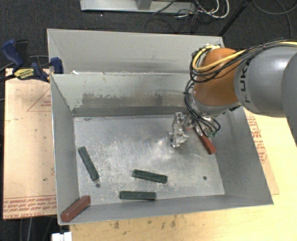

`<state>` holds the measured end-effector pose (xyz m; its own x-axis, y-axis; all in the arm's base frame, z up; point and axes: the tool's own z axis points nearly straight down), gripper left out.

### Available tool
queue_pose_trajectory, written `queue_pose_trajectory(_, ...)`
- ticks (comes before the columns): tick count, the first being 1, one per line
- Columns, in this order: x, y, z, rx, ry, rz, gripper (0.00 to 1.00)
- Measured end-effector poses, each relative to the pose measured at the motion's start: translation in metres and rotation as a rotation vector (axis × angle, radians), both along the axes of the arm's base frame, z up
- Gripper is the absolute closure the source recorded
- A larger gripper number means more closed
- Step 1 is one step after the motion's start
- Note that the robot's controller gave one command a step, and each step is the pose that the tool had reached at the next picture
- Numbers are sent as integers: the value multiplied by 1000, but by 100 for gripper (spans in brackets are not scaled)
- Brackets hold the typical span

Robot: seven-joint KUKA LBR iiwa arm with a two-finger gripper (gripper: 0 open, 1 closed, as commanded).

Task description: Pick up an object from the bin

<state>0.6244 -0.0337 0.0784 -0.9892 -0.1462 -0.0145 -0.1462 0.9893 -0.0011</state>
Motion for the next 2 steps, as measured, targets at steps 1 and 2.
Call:
queue_pose_trajectory(1, -1, 0, -2, 0, 0, 0, 0)
queue_pose_trajectory(2, 0, 0, 0, 0, 0, 0, 100)
